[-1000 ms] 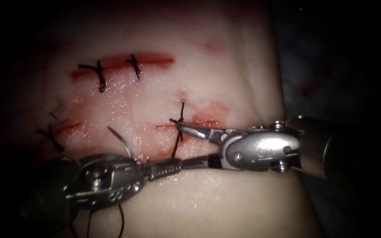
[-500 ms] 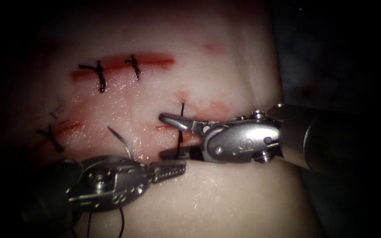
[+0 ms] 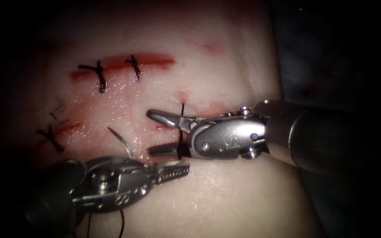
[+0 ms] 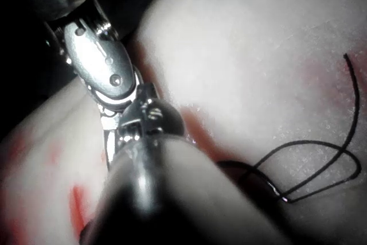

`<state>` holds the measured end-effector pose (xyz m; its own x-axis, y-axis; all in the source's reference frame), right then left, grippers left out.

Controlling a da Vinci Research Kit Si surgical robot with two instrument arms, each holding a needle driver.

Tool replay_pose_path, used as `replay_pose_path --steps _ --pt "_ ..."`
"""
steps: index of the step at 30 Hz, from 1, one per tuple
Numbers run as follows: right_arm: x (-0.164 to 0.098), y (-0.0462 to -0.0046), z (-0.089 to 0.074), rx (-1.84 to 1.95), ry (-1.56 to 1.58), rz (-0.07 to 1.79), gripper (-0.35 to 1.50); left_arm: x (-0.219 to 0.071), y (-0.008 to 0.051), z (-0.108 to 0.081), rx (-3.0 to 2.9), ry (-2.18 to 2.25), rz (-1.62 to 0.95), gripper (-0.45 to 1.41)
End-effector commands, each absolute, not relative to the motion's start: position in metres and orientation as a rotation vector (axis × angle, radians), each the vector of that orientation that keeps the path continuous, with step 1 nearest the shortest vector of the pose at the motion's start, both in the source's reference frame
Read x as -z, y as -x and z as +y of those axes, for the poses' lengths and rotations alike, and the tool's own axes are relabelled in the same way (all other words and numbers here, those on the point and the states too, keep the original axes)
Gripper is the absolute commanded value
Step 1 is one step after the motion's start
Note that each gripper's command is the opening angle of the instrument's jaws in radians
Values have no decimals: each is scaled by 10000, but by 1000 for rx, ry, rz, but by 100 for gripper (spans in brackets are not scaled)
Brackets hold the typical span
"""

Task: Wound Closure
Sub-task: Clip tail with scissors built into right end-effector

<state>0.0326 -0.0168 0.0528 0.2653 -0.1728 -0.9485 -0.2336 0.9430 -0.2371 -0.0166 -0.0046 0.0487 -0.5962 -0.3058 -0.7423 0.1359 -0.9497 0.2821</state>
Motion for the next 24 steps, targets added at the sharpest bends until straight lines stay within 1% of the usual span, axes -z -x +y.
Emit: replay_pose_path --steps 1,6,11,12,13,14,15,16,24 --pt "-533 -333 -167 -40 362 1316 128 -492 171 -43 2586 -1258 -289 -45" --pt "-534 -335 -166 -40 362 1317 115 -492 172 -44 2586 -1258 -290 -45" --pt "-535 -338 -168 -34 361 1320 111 -491 172 -45 2584 -1261 -289 -45" --pt "-536 -338 -169 -31 359 1321 105 -491 172 -45 2584 -1261 -289 -45" --pt "-537 -339 -171 -17 345 1322 69 -491 172 -46 2584 -1261 -289 -45" --pt "-537 -339 -171 -17 345 1322 69 -491 172 -46 2584 -1261 -289 -45" --pt "-538 -338 -172 -1 326 1321 9 -490 172 -46 2583 -1261 -289 -45" --pt "-538 -337 -172 16 307 1325 -35 -490 172 -46 2583 -1261 -289 -45" --pt "-543 -335 -170 17 311 1326 -35 -491 172 -49 2582 -1259 -293 -45"
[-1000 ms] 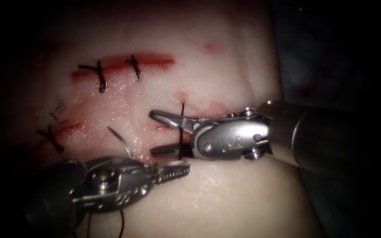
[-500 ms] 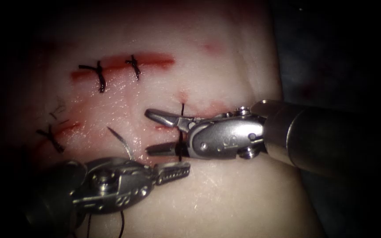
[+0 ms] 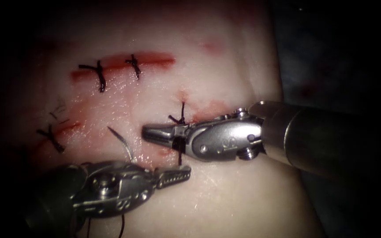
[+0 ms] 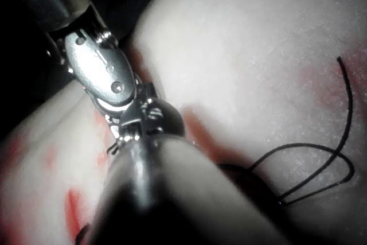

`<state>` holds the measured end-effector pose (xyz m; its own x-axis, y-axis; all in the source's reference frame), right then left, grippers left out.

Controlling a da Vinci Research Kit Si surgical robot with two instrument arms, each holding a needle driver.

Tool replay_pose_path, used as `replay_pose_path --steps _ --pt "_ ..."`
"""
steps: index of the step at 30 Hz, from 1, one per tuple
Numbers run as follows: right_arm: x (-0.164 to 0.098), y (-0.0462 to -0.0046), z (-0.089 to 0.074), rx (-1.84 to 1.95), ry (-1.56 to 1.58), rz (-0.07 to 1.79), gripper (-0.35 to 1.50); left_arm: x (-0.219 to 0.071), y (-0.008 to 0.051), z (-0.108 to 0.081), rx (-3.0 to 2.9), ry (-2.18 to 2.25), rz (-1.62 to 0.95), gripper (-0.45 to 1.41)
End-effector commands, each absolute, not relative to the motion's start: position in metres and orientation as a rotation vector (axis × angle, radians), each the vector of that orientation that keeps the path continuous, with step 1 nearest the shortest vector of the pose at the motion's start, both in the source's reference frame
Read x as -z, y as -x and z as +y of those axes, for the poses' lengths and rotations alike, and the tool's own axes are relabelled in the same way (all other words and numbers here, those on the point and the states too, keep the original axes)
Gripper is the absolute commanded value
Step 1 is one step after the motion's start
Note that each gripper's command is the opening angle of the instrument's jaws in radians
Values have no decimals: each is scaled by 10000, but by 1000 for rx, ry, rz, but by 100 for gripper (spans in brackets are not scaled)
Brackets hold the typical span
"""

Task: Wound Closure
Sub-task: Clip tail with scissors built into right end-effector, then place suture off cut out of the way

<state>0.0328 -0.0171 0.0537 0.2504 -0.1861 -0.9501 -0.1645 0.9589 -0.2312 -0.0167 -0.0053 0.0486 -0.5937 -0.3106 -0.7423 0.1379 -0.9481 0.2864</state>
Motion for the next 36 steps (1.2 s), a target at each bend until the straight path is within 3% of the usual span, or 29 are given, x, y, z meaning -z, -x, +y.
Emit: replay_pose_path --steps 1,3,5,6,7,8,12,22,30,32,36 --pt "-543 -335 -171 17 311 1326 -35 -491 172 -50 2581 -1260 -293 -45" --pt "-542 -335 -173 19 311 1328 -35 -491 171 -51 2579 -1260 -294 -45" --pt "-539 -333 -176 14 316 1321 58 -490 169 -54 2569 -1260 -296 -45" --pt "-537 -331 -177 4 327 1319 93 -490 169 -55 2563 -1267 -295 -45" --pt "-534 -328 -178 -15 345 1311 127 -489 168 -58 2563 -1273 -292 -45" --pt "-529 -319 -179 -41 361 1318 138 -488 168 -63 2560 -1283 -289 -45" --pt "-518 -297 -178 -46 348 1307 140 -487 170 -68 2554 -1315 -277 -45" --pt "-476 -181 -158 -141 403 1256 140 -523 192 -95 2589 -1359 -279 -45" --pt "-470 -155 -160 -170 437 1208 138 -583 208 -117 2721 -1451 -181 -45" --pt "-471 -159 -161 -171 440 1205 138 -599 203 -122 2799 -1457 -96 5" --pt "-472 -164 -162 -166 446 1206 138 -610 192 -125 2902 -1426 -83 22"
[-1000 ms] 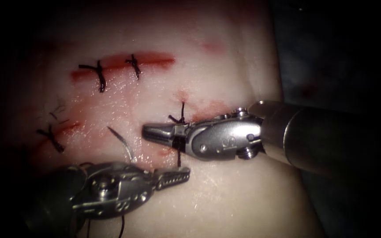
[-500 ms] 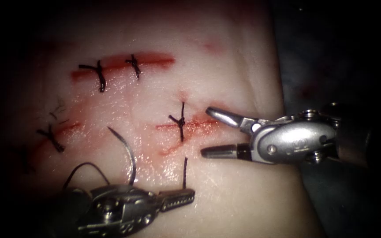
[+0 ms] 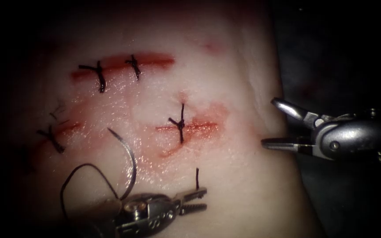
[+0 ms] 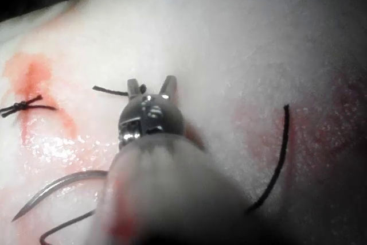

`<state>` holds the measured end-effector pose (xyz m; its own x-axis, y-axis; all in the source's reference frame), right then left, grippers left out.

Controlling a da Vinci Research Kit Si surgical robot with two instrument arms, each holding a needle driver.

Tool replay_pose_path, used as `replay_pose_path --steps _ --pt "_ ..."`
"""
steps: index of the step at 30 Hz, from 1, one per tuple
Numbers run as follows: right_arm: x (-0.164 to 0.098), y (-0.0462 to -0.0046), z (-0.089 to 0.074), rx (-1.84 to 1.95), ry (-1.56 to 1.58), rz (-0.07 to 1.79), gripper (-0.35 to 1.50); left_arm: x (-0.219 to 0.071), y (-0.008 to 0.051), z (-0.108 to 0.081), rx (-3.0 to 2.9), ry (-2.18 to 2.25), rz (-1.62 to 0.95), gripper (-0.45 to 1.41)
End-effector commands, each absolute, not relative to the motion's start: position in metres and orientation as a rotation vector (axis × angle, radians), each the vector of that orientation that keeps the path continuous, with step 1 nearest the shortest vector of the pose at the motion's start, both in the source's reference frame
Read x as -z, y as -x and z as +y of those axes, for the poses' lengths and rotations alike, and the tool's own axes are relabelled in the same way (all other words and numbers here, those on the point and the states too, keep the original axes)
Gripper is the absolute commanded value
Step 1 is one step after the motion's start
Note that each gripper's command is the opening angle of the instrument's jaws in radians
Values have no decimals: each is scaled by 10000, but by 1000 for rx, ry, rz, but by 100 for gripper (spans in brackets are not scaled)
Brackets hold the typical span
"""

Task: Wound Closure
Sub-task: Place suture off cut out of the way

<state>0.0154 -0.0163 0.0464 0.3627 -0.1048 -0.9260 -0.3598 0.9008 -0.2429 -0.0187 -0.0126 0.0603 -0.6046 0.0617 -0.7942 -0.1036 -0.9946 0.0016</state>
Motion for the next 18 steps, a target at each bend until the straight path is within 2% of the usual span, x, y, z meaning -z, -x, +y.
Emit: replay_pose_path --steps 1,10,15,18 --pt "-471 -168 -163 -165 447 1209 138 -612 183 -124 -2706 1321 60 27" --pt "-472 -171 -166 -174 443 1213 140 -592 134 -126 -2659 1234 24 34" --pt "-473 -172 -168 -184 437 1215 140 -579 124 -127 -2597 1212 -10 32" --pt "-474 -174 -171 -188 438 1215 140 -563 128 -124 -2498 1382 -25 22"
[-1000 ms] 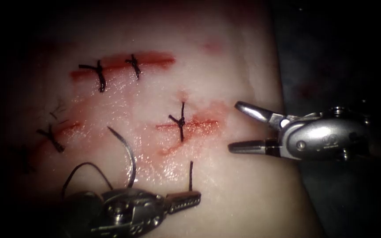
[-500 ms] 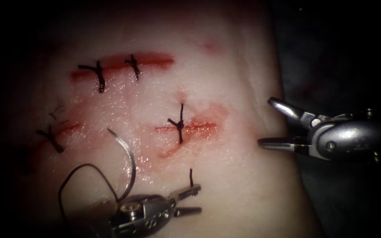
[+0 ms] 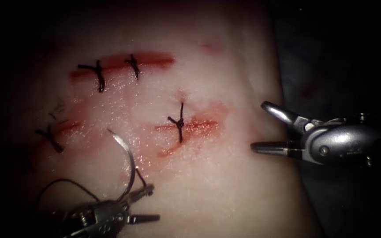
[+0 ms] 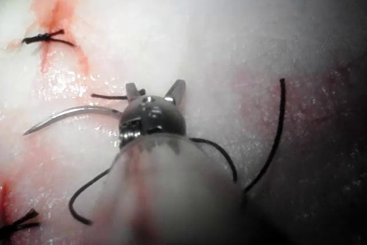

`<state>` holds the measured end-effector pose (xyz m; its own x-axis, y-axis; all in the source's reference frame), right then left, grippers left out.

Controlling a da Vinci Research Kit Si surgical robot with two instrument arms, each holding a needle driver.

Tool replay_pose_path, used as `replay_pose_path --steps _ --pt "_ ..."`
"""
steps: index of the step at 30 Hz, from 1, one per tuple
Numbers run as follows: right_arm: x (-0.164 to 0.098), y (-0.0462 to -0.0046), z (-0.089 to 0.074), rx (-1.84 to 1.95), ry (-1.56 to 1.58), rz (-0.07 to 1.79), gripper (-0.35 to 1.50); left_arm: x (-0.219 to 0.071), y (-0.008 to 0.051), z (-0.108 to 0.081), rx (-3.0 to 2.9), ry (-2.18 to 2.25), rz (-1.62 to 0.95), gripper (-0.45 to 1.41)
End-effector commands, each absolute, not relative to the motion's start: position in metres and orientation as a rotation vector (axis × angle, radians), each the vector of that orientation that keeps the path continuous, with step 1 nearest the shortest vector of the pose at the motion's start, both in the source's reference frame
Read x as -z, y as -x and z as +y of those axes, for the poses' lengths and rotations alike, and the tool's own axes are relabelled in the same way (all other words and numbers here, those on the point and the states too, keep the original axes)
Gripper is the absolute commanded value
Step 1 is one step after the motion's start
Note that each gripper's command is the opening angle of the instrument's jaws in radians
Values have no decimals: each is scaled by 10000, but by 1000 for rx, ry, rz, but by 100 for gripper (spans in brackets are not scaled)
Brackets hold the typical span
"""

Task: Wound Closure
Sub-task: Place suture off cut out of the way

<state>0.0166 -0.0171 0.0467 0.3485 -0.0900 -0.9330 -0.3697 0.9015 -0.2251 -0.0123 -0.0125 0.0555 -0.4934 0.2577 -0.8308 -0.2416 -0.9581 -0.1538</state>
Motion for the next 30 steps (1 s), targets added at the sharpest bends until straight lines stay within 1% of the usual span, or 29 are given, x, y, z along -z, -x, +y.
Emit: replay_pose_path --steps 1,3,7,9,11,17,19,30 --pt "-474 -174 -171 -188 438 1215 140 -563 128 -124 -2498 1382 -25 22" --pt "-475 -176 -172 -193 437 1215 140 -539 133 -115 -2408 1483 -24 24" --pt "-477 -180 -174 -206 437 1217 140 -488 133 -83 -2225 1602 -57 39" --pt "-478 -182 -175 -211 435 1217 140 -462 125 -55 -2155 1641 -61 51" --pt "-479 -184 -176 -217 434 1217 140 -452 116 -34 -2124 1629 -53 54" --pt "-483 -187 -179 -225 433 1219 140 -457 92 13 -2092 1591 -55 52" --pt "-485 -187 -180 -229 432 1220 140 -475 85 26 -2100 1560 -40 49" --pt "-487 -194 -184 -244 428 1223 142 -567 82 60 -2052 1504 -97 42"
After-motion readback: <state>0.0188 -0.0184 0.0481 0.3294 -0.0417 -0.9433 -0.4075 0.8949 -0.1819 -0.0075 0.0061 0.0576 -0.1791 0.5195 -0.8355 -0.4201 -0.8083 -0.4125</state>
